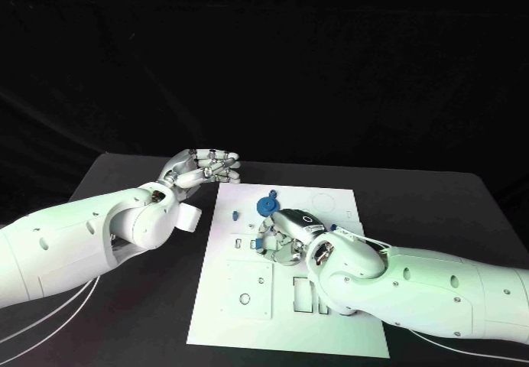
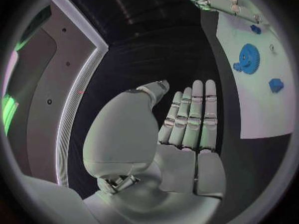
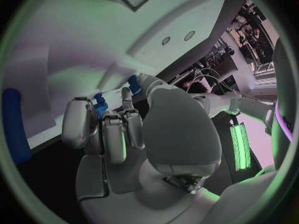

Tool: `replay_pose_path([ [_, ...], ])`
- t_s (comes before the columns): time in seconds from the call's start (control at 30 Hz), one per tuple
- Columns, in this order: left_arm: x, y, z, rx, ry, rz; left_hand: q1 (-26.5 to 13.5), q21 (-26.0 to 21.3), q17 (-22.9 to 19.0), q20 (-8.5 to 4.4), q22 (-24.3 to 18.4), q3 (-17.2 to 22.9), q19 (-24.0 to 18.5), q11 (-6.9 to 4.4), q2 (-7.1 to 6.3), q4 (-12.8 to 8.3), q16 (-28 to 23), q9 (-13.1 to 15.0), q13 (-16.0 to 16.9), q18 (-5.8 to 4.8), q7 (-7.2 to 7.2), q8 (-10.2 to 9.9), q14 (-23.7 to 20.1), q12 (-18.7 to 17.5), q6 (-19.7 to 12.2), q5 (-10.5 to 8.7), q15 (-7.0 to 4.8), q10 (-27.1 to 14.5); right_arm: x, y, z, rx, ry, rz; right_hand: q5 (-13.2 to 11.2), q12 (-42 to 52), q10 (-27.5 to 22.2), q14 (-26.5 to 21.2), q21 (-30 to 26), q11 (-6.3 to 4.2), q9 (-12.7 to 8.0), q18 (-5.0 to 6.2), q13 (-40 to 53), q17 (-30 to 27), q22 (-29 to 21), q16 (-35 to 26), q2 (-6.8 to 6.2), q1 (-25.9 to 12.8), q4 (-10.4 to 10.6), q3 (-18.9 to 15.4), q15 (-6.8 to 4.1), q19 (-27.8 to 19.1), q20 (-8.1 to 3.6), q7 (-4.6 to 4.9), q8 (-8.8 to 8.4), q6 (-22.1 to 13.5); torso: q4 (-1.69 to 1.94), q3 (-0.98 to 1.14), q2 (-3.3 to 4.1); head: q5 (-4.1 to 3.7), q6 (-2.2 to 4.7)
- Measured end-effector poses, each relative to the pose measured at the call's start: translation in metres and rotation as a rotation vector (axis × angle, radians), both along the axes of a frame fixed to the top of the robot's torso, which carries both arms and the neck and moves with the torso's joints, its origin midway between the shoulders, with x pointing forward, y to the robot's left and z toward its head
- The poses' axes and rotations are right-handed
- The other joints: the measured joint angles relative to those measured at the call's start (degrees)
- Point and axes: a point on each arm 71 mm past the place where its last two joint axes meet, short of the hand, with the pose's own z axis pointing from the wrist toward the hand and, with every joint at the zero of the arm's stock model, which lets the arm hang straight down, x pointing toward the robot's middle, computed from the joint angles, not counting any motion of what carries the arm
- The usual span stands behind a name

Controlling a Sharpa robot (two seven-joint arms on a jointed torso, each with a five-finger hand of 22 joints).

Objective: Assemble the parts on the task board

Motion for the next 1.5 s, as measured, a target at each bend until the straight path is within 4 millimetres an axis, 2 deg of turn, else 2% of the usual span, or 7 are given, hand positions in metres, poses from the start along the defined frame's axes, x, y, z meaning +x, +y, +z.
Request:
replay_pose_path([
  [0.43,0.000,0.000,0.000,0.001,0.001,0.000,0.00,0.00,0.00,0.01,0.01,0.00,0.01,0.00,0.00,0.00,0.00,0.00,0.00,0.00,0.00,0.00,0.00,0.00,0.00,0.00,0.00,0.00,0.000,0.000,0.000,0.000,-0.001,-0.001,0.00,0.00,0.00,0.00,-0.27,0.00,0.00,0.00,0.00,-0.01,-0.05,0.00,-0.02,-0.02,0.16,-0.83,0.00,0.00,0.00,0.00,0.00,0.00,0.04,-0.03,-0.01,0.04,-0.07],
  [0.5,0.000,0.000,0.000,0.001,0.001,0.000,0.00,0.00,0.00,0.01,0.00,0.00,0.01,0.00,0.00,0.00,0.00,0.00,0.00,0.00,0.00,0.00,0.00,0.00,0.00,0.00,0.00,0.00,0.000,0.000,0.000,0.000,-0.001,-0.001,0.00,-0.66,-0.34,-0.14,-0.67,0.35,0.00,0.00,-0.01,-0.01,-0.20,0.00,-0.91,-1.01,0.60,-3.21,0.14,-0.21,0.22,0.05,0.00,-0.93,0.04,-0.02,-0.02,0.05,-0.07],
  [0.73,0.000,0.001,0.000,0.003,0.001,0.000,0.00,0.19,0.03,0.14,0.01,0.00,-0.13,0.00,0.00,0.00,0.05,-0.01,0.00,0.00,-0.04,0.00,-0.26,0.00,-0.05,0.00,0.02,0.00,-0.001,-0.003,0.002,0.012,-0.008,-0.002,0.21,-1.99,-2.05,-0.02,-2.39,1.64,-0.28,0.00,-0.01,-0.02,-0.76,-0.22,1.68,-1.81,1.17,-21.27,1.04,-0.39,0.83,1.23,-0.80,-5.41,0.01,0.00,-0.02,0.12,0.03],
  [0.93,0.000,0.001,-0.001,0.032,-0.002,-0.007,-1.84,1.72,1.36,-0.01,0.68,-1.30,0.11,0.19,-0.92,0.56,2.34,-0.09,0.33,0.00,-0.11,-0.33,1.00,0.04,-0.53,-0.26,-0.40,0.17,-0.006,-0.017,0.008,0.039,-0.024,-0.013,0.24,-2.38,-2.26,-0.22,-2.61,1.84,-0.39,0.00,-0.01,-0.02,-0.87,-0.22,1.67,-1.81,1.26,-24.84,1.23,-0.70,1.14,1.58,-1.13,-6.30,-0.01,0.07,-0.09,0.23,0.05],
  [1.13,-0.002,0.001,-0.004,0.138,-0.003,-0.037,-4.50,12.85,13.89,-3.55,6.65,-6.83,7.35,-3.00,-1.75,3.95,23.58,2.57,6.80,-0.01,-0.78,4.81,9.72,11.41,-0.14,-0.26,-4.02,6.29,-0.003,-0.045,0.029,0.079,-0.066,-0.023,0.24,-2.38,-2.37,-0.22,-4.18,1.73,-0.33,0.00,-0.01,-0.02,-1.81,-0.63,3.55,0.08,1.17,-24.35,1.23,-1.06,1.46,1.57,-0.97,-6.29,-0.05,0.10,-0.24,0.40,0.16],
  [1.3,-0.005,0.000,-0.008,0.269,0.035,-0.088,-5.19,27.98,38.34,-5.44,16.84,-12.17,7.45,-4.87,-0.66,7.20,50.11,8.20,24.38,0.00,-2.81,15.57,18.42,36.89,-2.63,-0.26,-5.80,0.01,0.004,-0.072,0.050,0.135,-0.052,-0.044,0.23,-4.28,-4.51,-0.22,-8.64,1.44,0.25,1.33,-0.01,-0.03,-5.02,-1.77,5.36,1.28,1.11,-23.35,1.23,-3.17,1.33,1.05,0.46,-5.77,-0.21,0.29,-0.56,0.78,-0.02],
  [1.5,-0.012,-0.010,-0.012,0.479,0.097,-0.191,-9.89,42.99,53.40,-7.08,36.37,-15.61,15.86,-7.57,2.88,7.66,60.30,13.80,40.13,-1.81,-5.63,26.31,26.57,57.23,-1.76,-0.26,-7.95,3.38,0.014,-0.105,0.071,0.214,-0.002,-0.100,0.23,-4.28,-4.52,-0.22,-9.27,1.44,0.39,1.33,-0.01,-0.03,-5.47,-1.77,6.12,1.14,1.05,-22.94,1.23,-3.17,1.33,1.05,0.88,-5.76,-0.41,0.62,-1.18,1.24,-0.60],
])
